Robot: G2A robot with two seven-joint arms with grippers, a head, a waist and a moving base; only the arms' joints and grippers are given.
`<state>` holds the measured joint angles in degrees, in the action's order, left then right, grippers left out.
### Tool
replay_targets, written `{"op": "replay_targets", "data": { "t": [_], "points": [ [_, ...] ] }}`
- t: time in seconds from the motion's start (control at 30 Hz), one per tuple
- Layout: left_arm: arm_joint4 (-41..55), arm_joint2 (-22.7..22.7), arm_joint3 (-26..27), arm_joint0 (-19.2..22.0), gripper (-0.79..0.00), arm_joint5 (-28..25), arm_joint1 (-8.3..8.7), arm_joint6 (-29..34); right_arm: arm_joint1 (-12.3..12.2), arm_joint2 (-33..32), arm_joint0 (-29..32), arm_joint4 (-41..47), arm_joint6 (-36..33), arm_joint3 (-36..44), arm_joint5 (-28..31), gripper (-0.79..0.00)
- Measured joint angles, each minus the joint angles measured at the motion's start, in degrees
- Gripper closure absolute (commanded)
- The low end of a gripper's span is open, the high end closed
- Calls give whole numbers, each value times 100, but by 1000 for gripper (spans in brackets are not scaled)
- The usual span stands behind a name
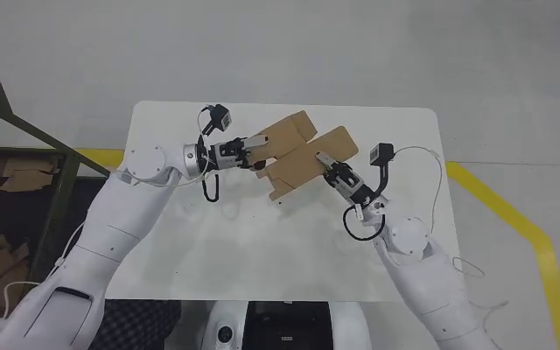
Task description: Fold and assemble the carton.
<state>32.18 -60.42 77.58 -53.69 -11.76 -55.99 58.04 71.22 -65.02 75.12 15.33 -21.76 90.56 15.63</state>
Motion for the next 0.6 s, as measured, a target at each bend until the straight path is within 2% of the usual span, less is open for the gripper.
{"op": "replay_targets", "data": {
  "t": [0.1, 0.13, 0.37, 0.5, 0.6],
  "points": [
    [-66, -12, 0, -8, -382, -10, -13, -72, 13, 20, 1, -6, 22, 4, 3, 0],
    [-79, -16, 2, -12, -345, -14, -17, -93, 16, 25, 1, -7, 32, 7, 3, 0],
    [-181, -49, 8, -24, -215, 3, -45, -218, 44, 62, -5, -21, 75, 8, -3, 0],
    [-213, -87, 9, -33, -105, 27, -57, -267, 60, 70, -9, -16, 107, -1, 16, 0],
    [-226, -117, 4, -37, -52, 51, -65, -293, 71, 79, -6, -32, 125, 16, 57, -3]
  ]
}}
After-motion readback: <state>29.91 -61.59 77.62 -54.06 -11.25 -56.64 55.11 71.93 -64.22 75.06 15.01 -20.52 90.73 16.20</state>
